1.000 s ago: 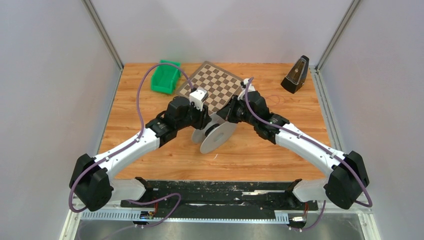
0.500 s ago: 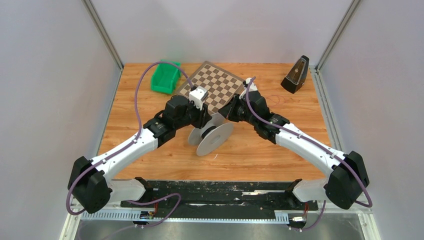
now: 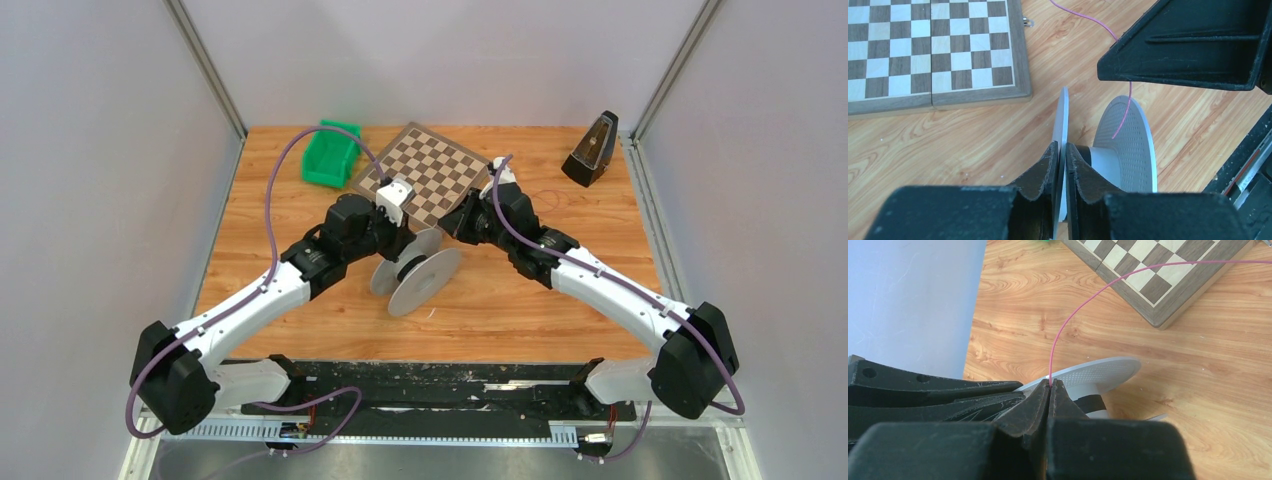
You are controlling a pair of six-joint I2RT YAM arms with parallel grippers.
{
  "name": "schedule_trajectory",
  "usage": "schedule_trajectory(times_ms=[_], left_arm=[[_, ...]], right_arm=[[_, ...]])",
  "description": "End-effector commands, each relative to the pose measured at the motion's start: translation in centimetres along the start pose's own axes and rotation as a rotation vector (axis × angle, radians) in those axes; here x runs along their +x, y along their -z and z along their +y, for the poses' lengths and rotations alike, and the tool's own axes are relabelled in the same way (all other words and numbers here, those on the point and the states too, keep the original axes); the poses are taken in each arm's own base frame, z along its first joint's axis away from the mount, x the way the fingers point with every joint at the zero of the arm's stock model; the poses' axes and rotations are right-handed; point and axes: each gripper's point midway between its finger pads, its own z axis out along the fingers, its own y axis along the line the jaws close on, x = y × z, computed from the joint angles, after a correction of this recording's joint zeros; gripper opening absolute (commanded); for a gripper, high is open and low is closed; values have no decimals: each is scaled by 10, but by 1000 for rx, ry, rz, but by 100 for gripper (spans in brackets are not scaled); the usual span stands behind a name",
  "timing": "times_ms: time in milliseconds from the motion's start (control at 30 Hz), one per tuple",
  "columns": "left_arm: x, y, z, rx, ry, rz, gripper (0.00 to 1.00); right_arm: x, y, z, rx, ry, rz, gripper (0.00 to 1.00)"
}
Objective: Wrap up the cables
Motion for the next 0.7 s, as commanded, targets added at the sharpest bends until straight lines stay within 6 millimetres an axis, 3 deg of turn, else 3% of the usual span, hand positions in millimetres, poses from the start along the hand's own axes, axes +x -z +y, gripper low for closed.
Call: schedule_trajectory(times_ms=[0, 67, 300, 533, 667], left_arm=[[-17, 5, -5, 29, -44, -64, 16], [-17, 6, -5, 31, -43, -62, 18], [-23, 5, -9, 51, -54, -77, 40], [-56, 10, -10, 64, -192, -177, 54], [-64, 14, -23, 140, -300, -216, 55]], right_arm=[[-14, 7, 14, -47, -7, -53, 0], [-13, 8, 14, -49, -6, -51, 0], [-15, 10, 20, -66, -12, -50, 0], [-23, 12, 30, -87, -33, -62, 0], [-28, 11, 35, -93, -35, -67, 0]])
